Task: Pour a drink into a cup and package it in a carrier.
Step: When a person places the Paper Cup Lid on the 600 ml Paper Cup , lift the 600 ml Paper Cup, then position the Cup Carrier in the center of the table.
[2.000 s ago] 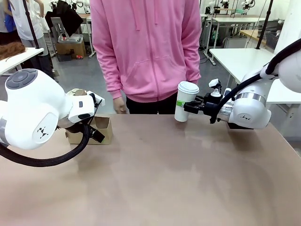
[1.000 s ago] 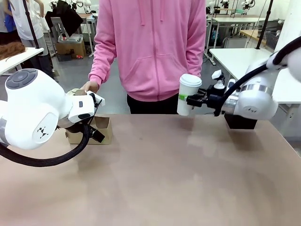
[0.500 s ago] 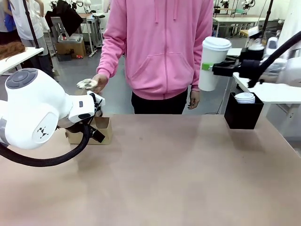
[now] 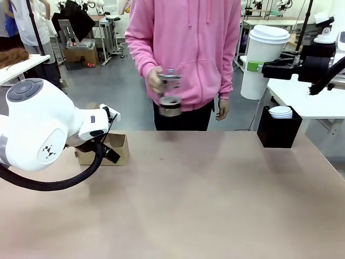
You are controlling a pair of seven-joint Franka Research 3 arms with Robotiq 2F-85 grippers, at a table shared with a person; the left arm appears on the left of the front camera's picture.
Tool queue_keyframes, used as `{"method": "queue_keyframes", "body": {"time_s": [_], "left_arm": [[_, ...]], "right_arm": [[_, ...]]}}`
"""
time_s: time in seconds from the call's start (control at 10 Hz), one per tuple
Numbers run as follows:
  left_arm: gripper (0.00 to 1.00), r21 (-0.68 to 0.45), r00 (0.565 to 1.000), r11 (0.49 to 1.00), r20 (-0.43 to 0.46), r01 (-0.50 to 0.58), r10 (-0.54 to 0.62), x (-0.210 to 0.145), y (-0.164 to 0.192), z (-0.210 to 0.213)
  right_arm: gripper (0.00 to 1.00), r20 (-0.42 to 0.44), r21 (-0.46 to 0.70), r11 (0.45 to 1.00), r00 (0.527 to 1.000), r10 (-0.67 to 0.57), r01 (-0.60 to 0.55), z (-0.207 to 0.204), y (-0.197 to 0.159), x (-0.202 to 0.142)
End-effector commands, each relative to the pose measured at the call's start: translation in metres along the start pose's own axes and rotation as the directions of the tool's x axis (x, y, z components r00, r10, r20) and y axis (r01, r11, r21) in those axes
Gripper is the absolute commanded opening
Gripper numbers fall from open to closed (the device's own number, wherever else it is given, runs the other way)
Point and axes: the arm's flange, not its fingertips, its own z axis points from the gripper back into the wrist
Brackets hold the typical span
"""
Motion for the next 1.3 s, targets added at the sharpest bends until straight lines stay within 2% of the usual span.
{"method": "queue_keyframes", "body": {"time_s": [0.0, 0.1, 1.1, 1.2], "left_arm": [[1.00, -0.002, 1.000, 1.000, 0.000, -0.002, 0.002, -0.001, 0.000, 0.000], [1.00, -0.002, 1.000, 1.000, 0.000, -0.002, 0.002, -0.001, 0.000, 0.000], [1.00, 0.000, 1.000, 1.000, 0.000, 0.000, 0.000, 0.000, 0.000, 0.000], [1.00, 0.016, 0.999, 0.999, -0.018, -0.043, 0.043, 0.004, 0.004, 0.018]], "right_arm": [[0.80, 0.007, 0.035, 0.998, 0.999, -0.052, 0.052, -0.002, -0.003, -0.004], [0.80, 0.000, 0.000, 1.000, 1.000, 0.000, 0.000, 0.000, 0.000, 0.000], [0.80, 0.000, 0.000, 1.000, 1.000, 0.000, 0.000, 0.000, 0.000, 0.000], [0.80, 0.000, 0.000, 1.000, 1.000, 0.000, 0.000, 0.000, 0.000, 0.000]]}}
